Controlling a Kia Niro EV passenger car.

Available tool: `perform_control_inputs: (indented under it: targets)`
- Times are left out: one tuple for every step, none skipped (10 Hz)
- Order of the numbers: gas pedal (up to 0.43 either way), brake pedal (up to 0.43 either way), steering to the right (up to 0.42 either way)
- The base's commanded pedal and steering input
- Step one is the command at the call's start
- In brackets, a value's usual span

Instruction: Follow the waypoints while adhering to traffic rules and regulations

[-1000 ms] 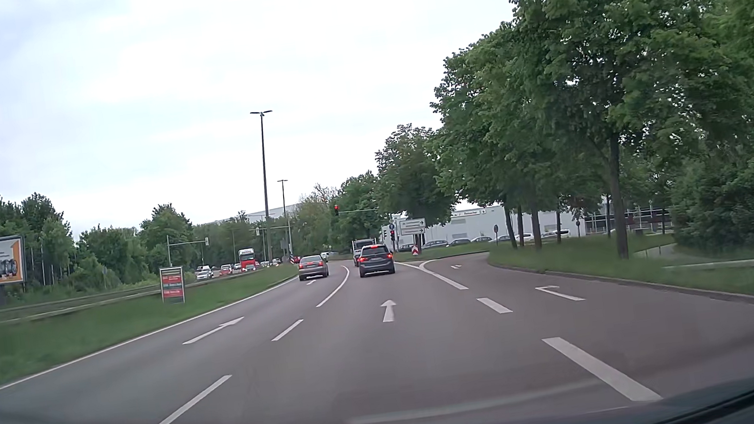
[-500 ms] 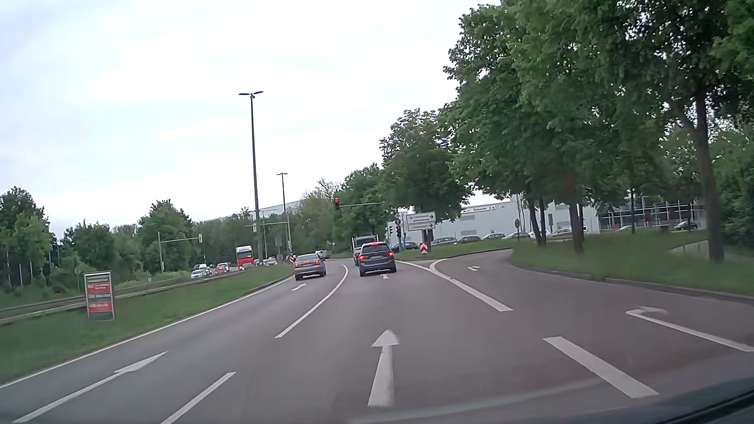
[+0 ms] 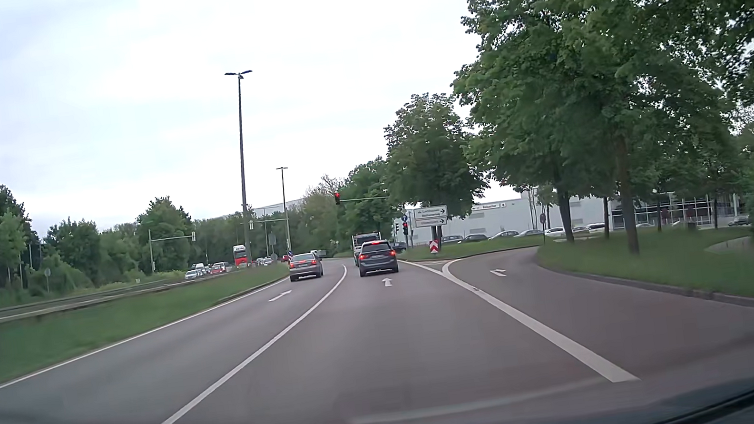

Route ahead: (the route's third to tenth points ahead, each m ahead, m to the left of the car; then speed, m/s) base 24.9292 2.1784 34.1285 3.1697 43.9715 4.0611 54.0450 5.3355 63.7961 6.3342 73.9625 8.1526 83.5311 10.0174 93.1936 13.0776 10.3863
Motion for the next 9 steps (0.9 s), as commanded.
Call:
perform_control_inputs:
  targets:
    - [0.0, 0.049, -0.011]
    - [0.0, 0.073, -0.011]
    - [0.0, 0.11, -0.011]
    - [0.0, 0.122, -0.011]
    - [0.0, 0.128, -0.011]
    - [0.0, 0.128, -0.011]
    - [0.0, 0.134, -0.01]
    - [0.0, 0.134, -0.011]
    - [0.0, 0.134, -0.011]
